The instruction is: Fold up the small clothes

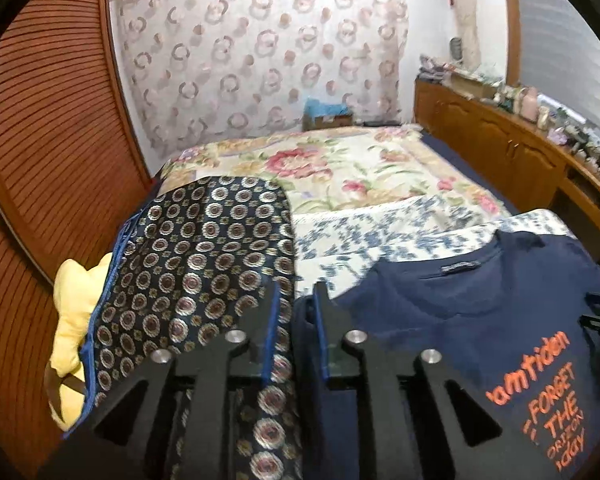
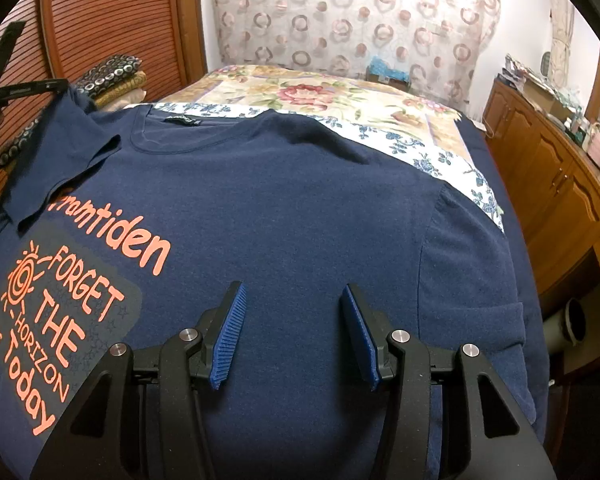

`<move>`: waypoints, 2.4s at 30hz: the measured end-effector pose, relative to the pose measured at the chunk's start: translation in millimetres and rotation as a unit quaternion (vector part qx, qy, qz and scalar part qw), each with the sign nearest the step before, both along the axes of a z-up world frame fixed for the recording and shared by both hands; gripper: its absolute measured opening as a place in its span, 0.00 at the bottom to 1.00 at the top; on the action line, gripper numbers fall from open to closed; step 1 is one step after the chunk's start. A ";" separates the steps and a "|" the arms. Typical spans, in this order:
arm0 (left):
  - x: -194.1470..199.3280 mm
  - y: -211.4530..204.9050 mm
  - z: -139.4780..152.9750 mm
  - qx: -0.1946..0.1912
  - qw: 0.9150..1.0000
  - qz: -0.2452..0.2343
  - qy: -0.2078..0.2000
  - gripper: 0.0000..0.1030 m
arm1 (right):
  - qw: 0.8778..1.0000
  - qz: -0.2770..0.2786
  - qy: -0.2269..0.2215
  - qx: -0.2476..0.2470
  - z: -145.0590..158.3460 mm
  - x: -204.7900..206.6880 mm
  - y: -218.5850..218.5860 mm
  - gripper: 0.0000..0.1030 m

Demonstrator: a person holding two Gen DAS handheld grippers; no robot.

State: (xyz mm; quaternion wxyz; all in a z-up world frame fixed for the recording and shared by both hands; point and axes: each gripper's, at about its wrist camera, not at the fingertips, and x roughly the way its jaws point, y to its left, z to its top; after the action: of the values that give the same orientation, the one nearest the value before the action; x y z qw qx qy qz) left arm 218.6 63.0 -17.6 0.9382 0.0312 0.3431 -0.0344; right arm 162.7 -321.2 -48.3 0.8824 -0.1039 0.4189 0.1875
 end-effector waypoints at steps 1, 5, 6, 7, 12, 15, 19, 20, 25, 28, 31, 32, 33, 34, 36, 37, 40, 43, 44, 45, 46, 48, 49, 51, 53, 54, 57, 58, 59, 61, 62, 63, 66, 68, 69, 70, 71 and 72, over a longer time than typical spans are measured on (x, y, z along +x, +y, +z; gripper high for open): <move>-6.9 -2.5 0.7 -0.003 1.000 -0.009 -0.005 0.24 | 1.000 0.000 0.000 0.000 0.0 -0.1 0.4 0.49; -32.5 -15.2 0.7 -0.011 0.999 -0.037 -0.022 0.36 | 1.000 -0.001 0.000 0.002 -0.7 0.2 1.4 0.50; -40.4 -18.3 0.1 -0.015 0.998 -0.046 -0.025 0.38 | 1.000 -0.001 0.000 0.002 -0.8 -0.2 1.5 0.50; -47.4 -21.4 -0.9 -0.019 0.998 -0.052 -0.028 0.43 | 1.000 -0.001 0.000 0.002 -0.8 0.0 1.2 0.50; -83.1 -34.0 -4.3 -0.043 0.996 -0.072 -0.042 0.53 | 1.000 -0.001 0.000 0.002 -0.8 0.0 0.8 0.51; -102.7 -41.2 -7.2 -0.043 0.995 -0.067 -0.057 0.53 | 1.000 -0.001 0.000 0.002 -0.7 0.3 0.3 0.52; -119.7 -46.5 -14.0 -0.060 0.994 -0.066 -0.055 0.53 | 1.000 -0.002 0.000 0.001 -0.8 0.4 -1.5 0.53; -122.1 -47.9 -15.4 -0.060 0.994 -0.067 -0.055 0.53 | 1.000 -0.002 0.000 0.003 -0.7 0.4 -1.5 0.53; -132.2 -58.2 -23.8 -0.053 0.995 -0.067 -0.050 0.53 | 1.000 -0.013 -0.017 0.015 12.6 -10.8 -15.7 0.53; -137.0 -63.3 -27.6 -0.053 0.995 -0.072 -0.046 0.53 | 0.999 -0.028 -0.038 0.018 31.5 -21.0 -36.1 0.53; -142.1 -68.9 -32.4 -0.056 0.995 -0.074 -0.041 0.53 | 0.998 -0.044 -0.049 0.012 45.9 -25.7 -60.4 0.53; -142.8 -70.5 -33.3 -0.057 0.995 -0.075 -0.039 0.53 | 0.997 -0.053 -0.053 0.005 49.8 -27.9 -70.9 0.53; -143.5 -72.6 -34.6 -0.058 0.995 -0.077 -0.037 0.53 | 0.997 -0.059 -0.054 0.002 51.7 -29.0 -77.2 0.53; -144.5 -75.1 -36.1 -0.059 0.995 -0.078 -0.034 0.53 | 0.996 -0.067 -0.054 -0.001 53.4 -30.1 -87.1 0.54; -146.5 -79.4 -39.7 -0.055 0.995 -0.080 -0.029 0.53 | 0.995 -0.084 -0.049 -0.004 52.4 -31.0 -103.9 0.56; -147.2 -81.9 -40.9 -0.053 0.995 -0.081 -0.027 0.53 | 0.995 -0.089 -0.046 -0.004 50.4 -29.5 -109.5 0.56; -150.2 -89.8 -43.3 -0.054 0.994 -0.088 -0.023 0.53 | 0.994 -0.108 -0.033 -0.003 39.5 -29.6 -127.2 0.56; -151.7 -96.2 -45.2 -0.053 0.994 -0.095 -0.018 0.53 | 0.992 -0.122 -0.020 0.004 28.4 -30.1 -139.7 0.56; -151.4 -98.3 -46.7 -0.052 0.994 -0.096 -0.013 0.53 | 0.992 -0.125 -0.015 0.004 23.8 -30.6 -143.2 0.56; -151.0 -100.3 -47.9 -0.052 0.994 -0.097 -0.009 0.53 | 0.992 -0.126 -0.012 0.006 21.7 -30.5 -145.4 0.56; -150.2 -100.8 -49.1 -0.050 0.994 -0.098 -0.006 0.53 | 0.992 -0.129 -0.006 0.013 19.3 -30.8 -149.6 0.56; -149.5 -103.9 -52.4 -0.047 0.994 -0.101 0.001 0.53 | 0.990 -0.136 0.003 0.023 14.1 -31.7 -155.2 0.56; -149.6 -105.0 -54.0 -0.047 0.994 -0.102 0.003 0.53 | 0.990 -0.136 0.004 0.027 13.2 -32.1 -156.9 0.56; -149.0 -106.9 -55.7 -0.046 0.994 -0.103 0.009 0.53 | 0.990 -0.134 0.008 0.040 10.5 -33.7 -159.8 0.56; -149.0 -107.1 -55.8 -0.045 0.994 -0.103 0.009 0.53 | 0.990 -0.135 0.013 0.047 7.9 -32.5 -161.5 0.56; -148.8 -107.6 -56.3 -0.045 0.994 -0.103 0.010 0.53 | 0.989 -0.136 0.017 0.051 5.9 -31.5 -163.2 0.56; -147.9 -109.3 -58.8 -0.042 0.994 -0.103 0.018 0.53 | 0.987 -0.138 0.026 0.076 3.6 -28.5 -169.6 0.56; -146.8 -109.9 -59.5 -0.041 0.994 -0.103 0.021 0.53 | 0.987 -0.138 0.028 0.082 3.4 -26.7 -170.1 0.56; -146.3 -110.8 -60.5 -0.039 0.994 -0.102 0.024 0.53 | 0.986 -0.138 0.031 0.089 2.8 -26.0 -171.5 0.56; -146.0 -110.9 -61.4 -0.038 0.994 -0.103 0.026 0.53 | 0.984 -0.136 0.039 0.105 1.6 -24.7 -174.8 0.55; -146.1 -111.1 -61.6 -0.037 0.994 -0.103 0.026 0.53 | 0.984 -0.134 0.043 0.113 1.2 -24.4 -176.4 0.53; -146.2 -111.3 -62.0 -0.037 0.994 -0.104 0.027 0.53 | 0.983 -0.132 0.045 0.120 1.1 -23.9 -177.4 0.50; -146.4 -111.3 -62.3 -0.035 0.993 -0.105 0.030 0.53 | 0.983 -0.118 0.048 0.133 2.1 -24.8 -175.6 0.37; -146.2 -111.5 -62.4 -0.034 0.993 -0.105 0.031 0.53 | 0.986 -0.110 0.041 0.118 5.2 -27.8 -169.5 0.28; -145.9 -111.3 -62.3 -0.033 0.993 -0.106 0.032 0.53 | 0.988 -0.109 0.036 0.105 6.9 -28.9 -166.6 0.24; -145.9 -111.3 -62.2 -0.033 0.993 -0.105 0.032 0.53 | 0.990 -0.108 0.031 0.090 8.7 -30.0 -163.9 0.19; -146.1 -111.1 -62.4 -0.034 0.993 -0.105 0.033 0.53 | 0.991 -0.108 0.024 0.072 11.1 -31.4 -160.9 0.16; -145.5 -111.0 -62.4 -0.034 0.993 -0.106 0.033 0.53 | 0.992 -0.107 0.019 0.060 12.6 -31.5 -160.2 0.10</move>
State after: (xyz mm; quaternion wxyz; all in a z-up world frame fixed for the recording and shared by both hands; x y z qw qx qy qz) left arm 73.1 -47.9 -80.0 0.9178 0.0347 0.3677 -0.1459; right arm 131.2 -481.5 -35.7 0.8940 -0.0022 0.4320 0.1186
